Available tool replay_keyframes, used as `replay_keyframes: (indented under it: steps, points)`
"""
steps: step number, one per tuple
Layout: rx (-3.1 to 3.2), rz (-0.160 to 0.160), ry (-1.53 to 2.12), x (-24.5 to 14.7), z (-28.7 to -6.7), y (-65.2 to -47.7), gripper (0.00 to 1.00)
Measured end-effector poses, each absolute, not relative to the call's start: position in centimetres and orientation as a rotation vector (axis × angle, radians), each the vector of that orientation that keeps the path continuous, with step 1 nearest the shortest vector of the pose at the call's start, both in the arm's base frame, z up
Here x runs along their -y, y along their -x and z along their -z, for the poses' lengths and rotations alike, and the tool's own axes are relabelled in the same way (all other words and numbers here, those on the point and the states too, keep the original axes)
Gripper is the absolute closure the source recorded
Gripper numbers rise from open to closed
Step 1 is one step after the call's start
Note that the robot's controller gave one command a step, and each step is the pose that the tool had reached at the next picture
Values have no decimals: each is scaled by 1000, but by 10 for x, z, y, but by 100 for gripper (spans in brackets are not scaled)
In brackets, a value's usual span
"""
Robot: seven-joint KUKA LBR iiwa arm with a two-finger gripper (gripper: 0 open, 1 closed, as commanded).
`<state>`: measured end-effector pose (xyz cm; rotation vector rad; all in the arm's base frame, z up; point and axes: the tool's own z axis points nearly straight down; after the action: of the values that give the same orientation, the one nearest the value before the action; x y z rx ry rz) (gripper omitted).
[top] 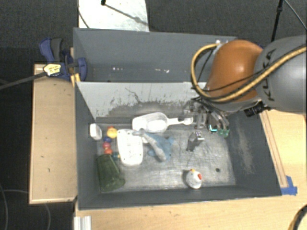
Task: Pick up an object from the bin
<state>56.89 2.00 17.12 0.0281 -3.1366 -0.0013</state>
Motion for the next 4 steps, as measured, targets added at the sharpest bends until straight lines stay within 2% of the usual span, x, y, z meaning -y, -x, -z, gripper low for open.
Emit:
replay_keyframes:
  steps: [1,2,3,4]
  points:
    - [3145,1,-28,-20,-176,-571,0]
    - [3150,0,-23,1,-75,-572,100]
    - [3149,1,-21,1,-73,-571,0]
    - [3149,1,-21,1,-73,-571,0]
